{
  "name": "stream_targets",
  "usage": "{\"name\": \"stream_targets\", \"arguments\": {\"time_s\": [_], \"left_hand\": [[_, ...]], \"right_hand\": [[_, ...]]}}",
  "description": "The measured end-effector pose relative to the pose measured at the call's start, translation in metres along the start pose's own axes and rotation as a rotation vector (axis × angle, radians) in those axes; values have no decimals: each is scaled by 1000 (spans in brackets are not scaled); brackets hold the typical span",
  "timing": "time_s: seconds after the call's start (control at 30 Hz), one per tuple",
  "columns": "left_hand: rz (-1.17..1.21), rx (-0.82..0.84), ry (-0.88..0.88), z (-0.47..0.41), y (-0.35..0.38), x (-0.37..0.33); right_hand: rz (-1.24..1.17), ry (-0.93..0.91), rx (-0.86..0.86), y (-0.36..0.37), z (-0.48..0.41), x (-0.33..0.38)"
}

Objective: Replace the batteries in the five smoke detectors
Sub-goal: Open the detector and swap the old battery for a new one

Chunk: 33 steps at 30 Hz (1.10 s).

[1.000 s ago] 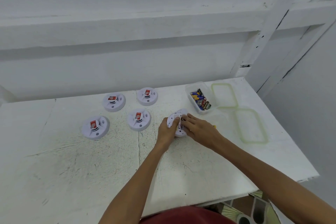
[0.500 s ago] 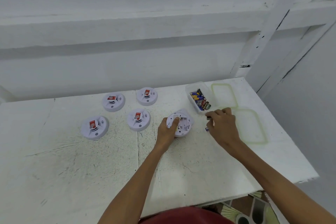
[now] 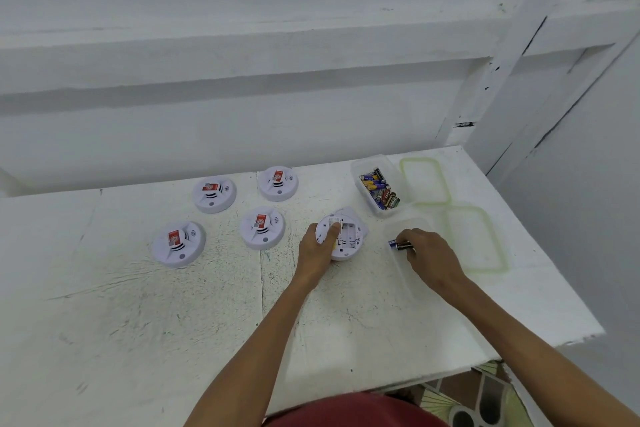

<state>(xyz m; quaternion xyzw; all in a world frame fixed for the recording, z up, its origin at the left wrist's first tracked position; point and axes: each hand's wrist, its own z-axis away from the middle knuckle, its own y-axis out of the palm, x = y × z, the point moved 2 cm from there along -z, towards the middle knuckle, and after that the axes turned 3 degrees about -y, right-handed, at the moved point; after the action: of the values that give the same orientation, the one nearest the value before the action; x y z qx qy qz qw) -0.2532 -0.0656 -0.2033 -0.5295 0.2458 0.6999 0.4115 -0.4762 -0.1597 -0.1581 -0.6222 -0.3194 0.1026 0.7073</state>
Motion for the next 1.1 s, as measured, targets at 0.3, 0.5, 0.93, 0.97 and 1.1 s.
{"name": "stream_targets", "arguments": {"time_s": [0.3,0.5,0.93,0.97,1.1], "left_hand": [[8,-1,-6,-1,0,1],[6,-3,-12,0,0,0],[26,-9,-22,-3,-1,4],[28,-11,-23,-3,-1,3],[16,-15,-18,-1,-1,2]], "right_hand": [[20,-59,10,-6,-6,9],[5,-40,-44,-9,-14,12],[-224,-19,-336,-44,-56,35],[-224,-25,-342,-44,-61,37],[-167,-38,-321,-42,-86,38]]}}
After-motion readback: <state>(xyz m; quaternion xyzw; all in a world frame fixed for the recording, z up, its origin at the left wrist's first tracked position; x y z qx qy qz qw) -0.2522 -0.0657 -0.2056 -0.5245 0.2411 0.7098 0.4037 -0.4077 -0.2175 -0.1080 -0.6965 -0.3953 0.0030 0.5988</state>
